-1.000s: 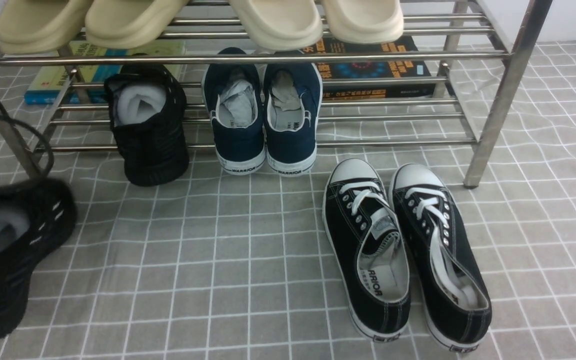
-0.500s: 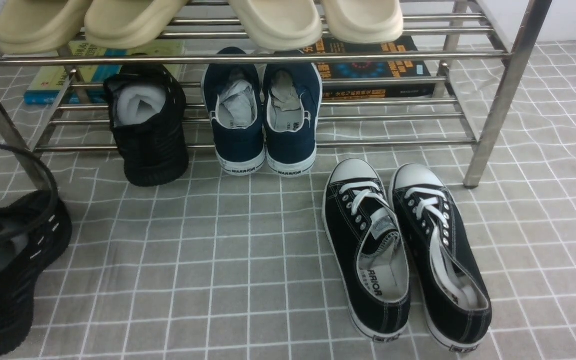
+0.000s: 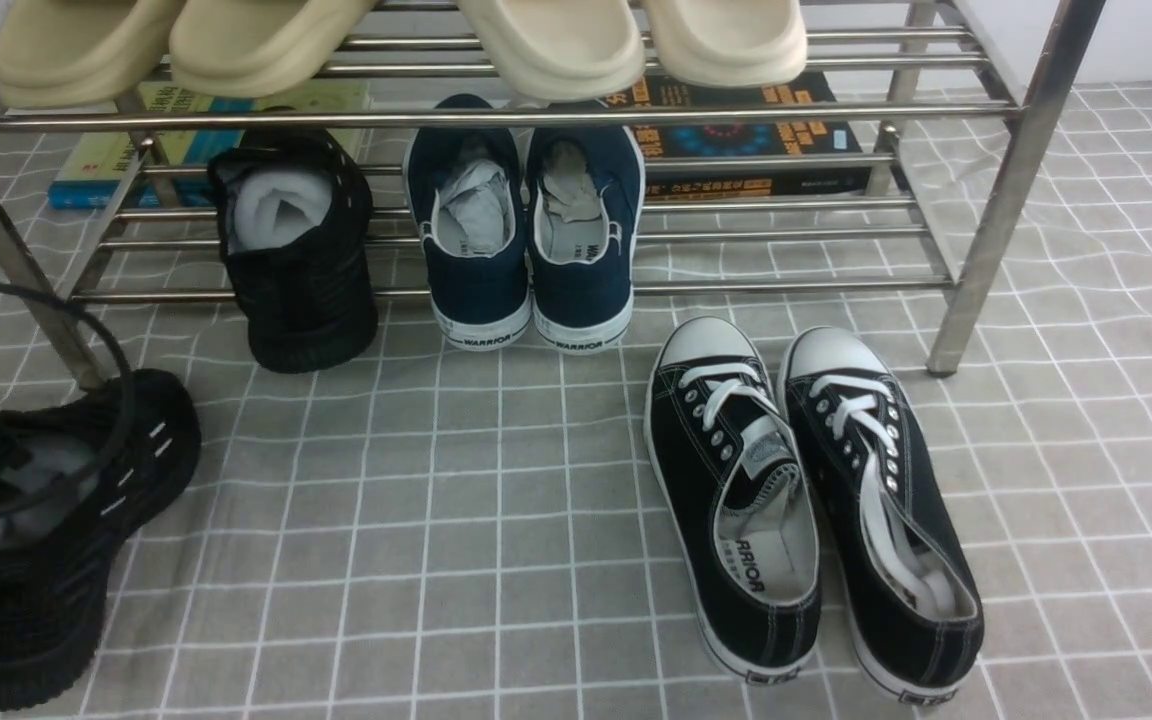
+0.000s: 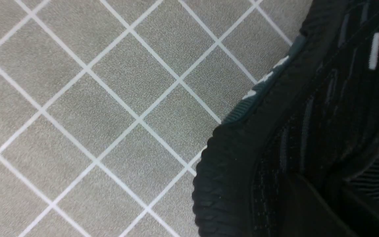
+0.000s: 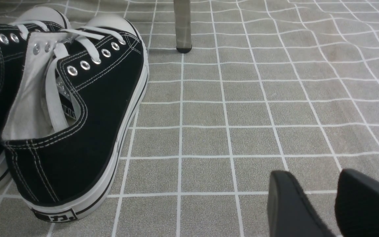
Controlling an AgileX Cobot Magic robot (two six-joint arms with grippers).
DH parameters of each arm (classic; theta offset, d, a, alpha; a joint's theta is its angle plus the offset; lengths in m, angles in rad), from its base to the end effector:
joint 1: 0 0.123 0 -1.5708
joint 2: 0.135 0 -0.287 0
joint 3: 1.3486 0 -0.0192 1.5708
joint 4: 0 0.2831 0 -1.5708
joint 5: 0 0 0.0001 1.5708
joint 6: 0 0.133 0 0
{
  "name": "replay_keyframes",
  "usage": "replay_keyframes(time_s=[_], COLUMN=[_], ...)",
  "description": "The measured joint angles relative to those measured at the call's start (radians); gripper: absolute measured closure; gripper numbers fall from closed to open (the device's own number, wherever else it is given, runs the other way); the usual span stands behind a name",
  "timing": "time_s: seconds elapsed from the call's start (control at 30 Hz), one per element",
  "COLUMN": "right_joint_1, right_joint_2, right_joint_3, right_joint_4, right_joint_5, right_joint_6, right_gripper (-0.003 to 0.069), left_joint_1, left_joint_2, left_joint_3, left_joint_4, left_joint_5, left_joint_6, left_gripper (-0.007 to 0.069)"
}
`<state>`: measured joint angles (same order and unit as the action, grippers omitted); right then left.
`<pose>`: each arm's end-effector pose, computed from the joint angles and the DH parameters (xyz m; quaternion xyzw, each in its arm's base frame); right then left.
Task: Take the shoes off the shelf with your hand from the grey coffee tablecloth.
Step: 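Set the held shoe down on the floor in front of the rack with the left gripper, then grasp the leftmost shoe on the bottom shelf of the shoe rack with the left gripper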
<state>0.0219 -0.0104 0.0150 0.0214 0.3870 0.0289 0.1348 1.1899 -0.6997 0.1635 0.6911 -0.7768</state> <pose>0.1226 0.0038 0.1612 0.0084 0.8061 0.0241 0.5913 0.2553 0.0486 0.1908 -0.3824 0.8911 -0.0122 0.2439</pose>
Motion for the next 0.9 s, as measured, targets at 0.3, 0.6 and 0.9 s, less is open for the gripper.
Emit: replay_keyframes(time_s=[0.3,0.6,0.9], right_joint_1=[0.000,0.000,0.000], right_joint_2=[0.000,0.000,0.000], right_joint_3=[0.000,0.000,0.000], right_joint_4=[0.000,0.000,0.000], right_joint_5=[0.000,0.000,0.000], right_joint_6=[0.004,0.006,0.007], right_gripper=[0.0420,0.0420,0.0420], left_joint_1=[0.000,0.000,-0.049], left_joint_2=[0.057,0.055,0.092], left_joint_3=[0.000,-0.071,-0.309], left_joint_4=[0.000,0.001,-0.245], left_joint_5=[-0.016,0.077,-0.002], left_joint_6=[0.000,0.018,0.145], left_gripper=[0.0542,0.0245,0.0103])
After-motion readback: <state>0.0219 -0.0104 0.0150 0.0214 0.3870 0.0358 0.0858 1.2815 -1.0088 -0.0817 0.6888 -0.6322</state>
